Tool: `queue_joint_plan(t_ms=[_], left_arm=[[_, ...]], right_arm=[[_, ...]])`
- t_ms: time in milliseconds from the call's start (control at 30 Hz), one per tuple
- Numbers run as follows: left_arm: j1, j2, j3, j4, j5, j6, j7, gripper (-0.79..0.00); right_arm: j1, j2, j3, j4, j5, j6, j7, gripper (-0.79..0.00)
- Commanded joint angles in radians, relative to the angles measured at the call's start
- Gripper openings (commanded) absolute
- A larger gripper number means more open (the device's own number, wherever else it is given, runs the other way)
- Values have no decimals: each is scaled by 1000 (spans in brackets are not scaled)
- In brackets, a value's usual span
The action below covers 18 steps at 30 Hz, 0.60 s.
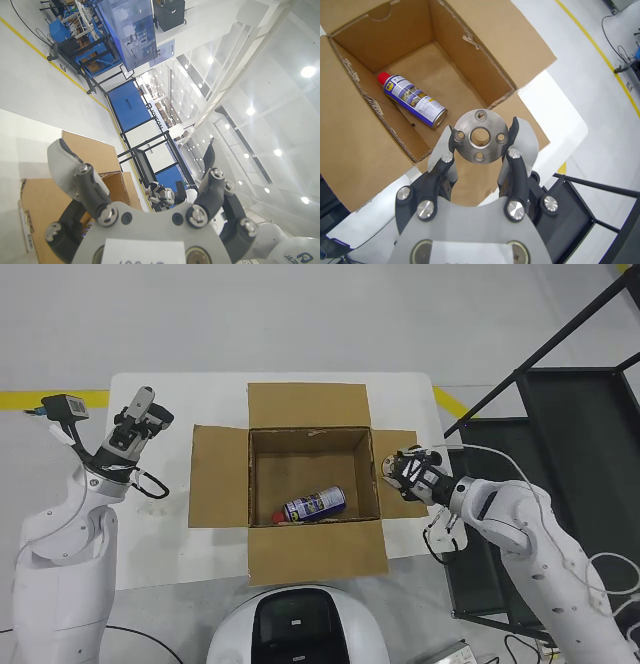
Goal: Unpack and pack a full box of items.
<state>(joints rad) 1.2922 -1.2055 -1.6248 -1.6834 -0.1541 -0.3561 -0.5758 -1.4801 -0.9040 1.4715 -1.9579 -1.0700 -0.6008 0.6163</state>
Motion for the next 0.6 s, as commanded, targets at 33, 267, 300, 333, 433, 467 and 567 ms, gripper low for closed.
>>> queue_joint_plan(t_ms=[33,267,300,333,433,467,567], left_arm=[[0,0,0,0,0,0,0,0],[0,0,0,0,0,0,0,0],[0,0,0,0,0,0,0,0],[0,0,0,0,0,0,0,0],[0,0,0,0,0,0,0,0],[0,0,0,0,0,0,0,0],[0,0,0,0,0,0,0,0]], right_arm=[[61,-6,-68,49,45,-27,21,-785],[61,-6,-68,49,45,-27,21,-785],[61,-6,-68,49,45,-27,21,-785],[61,-6,-68,49,45,-27,21,-785],[61,-6,-68,49,45,-27,21,-785],[61,-6,-68,49,45,-27,21,-785],[59,-7,-71,48,37,-17,19,-785]])
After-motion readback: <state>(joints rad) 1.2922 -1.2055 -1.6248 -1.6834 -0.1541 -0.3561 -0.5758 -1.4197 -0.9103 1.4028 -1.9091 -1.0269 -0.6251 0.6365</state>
